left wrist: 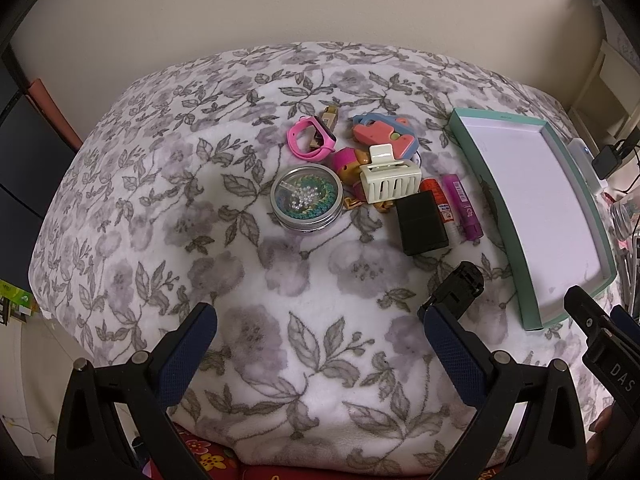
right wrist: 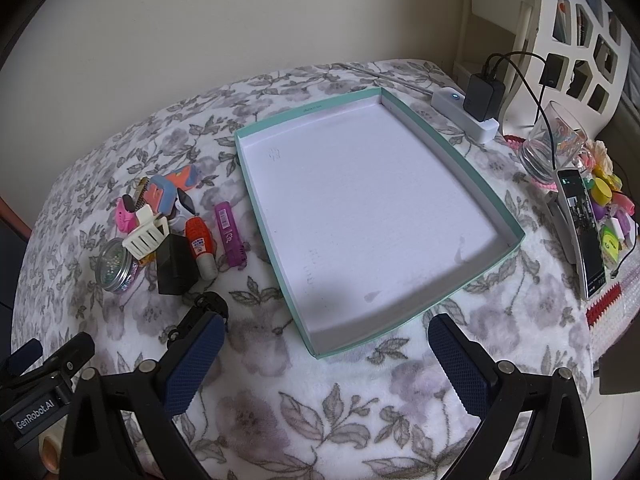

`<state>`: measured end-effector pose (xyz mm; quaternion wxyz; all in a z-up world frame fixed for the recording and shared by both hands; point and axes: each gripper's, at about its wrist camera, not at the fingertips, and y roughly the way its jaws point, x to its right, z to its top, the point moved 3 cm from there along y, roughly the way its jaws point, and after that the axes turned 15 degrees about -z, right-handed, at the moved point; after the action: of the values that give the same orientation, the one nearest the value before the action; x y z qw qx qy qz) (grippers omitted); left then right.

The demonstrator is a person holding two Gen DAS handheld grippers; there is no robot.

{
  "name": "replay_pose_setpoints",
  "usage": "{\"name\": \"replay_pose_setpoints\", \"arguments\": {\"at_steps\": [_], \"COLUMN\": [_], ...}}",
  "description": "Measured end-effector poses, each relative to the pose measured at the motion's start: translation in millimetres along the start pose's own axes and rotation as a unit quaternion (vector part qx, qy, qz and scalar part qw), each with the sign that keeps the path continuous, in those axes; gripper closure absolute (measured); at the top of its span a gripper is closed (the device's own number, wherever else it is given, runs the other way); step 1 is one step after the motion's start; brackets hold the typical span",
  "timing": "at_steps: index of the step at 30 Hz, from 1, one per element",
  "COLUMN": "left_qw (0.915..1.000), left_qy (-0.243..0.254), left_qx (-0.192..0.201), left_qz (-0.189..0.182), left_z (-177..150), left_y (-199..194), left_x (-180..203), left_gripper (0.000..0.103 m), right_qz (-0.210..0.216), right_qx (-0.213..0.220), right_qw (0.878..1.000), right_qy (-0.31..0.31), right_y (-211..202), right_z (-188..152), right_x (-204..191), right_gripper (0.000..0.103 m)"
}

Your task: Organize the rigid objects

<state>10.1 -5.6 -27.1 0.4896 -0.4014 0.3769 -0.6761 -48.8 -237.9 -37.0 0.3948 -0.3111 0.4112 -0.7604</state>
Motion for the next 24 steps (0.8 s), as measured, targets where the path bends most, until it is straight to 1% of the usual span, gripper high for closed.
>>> {"name": "replay_pose_setpoints", "arguments": {"at_steps": [13,19,21,24], "left_qw": [1.0,0.9999,0.9998,0.9983], "left_qy": [0.001,-0.005,-0.013,-0.041], "left_qx": [0.0,-0.01,-0.013,-0.016], "left_qz": [0.0,0.003,0.009,0.037], "left_z": [-0.9,-1.4,2.2,13.0], "left_y": [-1.5,2.1,7.9,17.3], "left_x": [-2.9,-8.8,-13.3,-28.8], "left_gripper": [0.0,0.0,0.0,0.0], "right_qz": [-0.001,0.004,0.012,0.028], "right_qx": [0.001,0.001,-0.003,-0.018], "right_qw": [1.0,1.0,1.0,0.999], "right_qy": [-0.006,-0.016,-0.02,-0.026], "right_y": [-0.6,0.4,1.4,7.3], "right_z": [2.3,0.7,2.5,4.2], "right_x": [1.1,-9.8,-14.9,-25.4], "right_gripper": [0.0,0.0,0.0,0.0]}}
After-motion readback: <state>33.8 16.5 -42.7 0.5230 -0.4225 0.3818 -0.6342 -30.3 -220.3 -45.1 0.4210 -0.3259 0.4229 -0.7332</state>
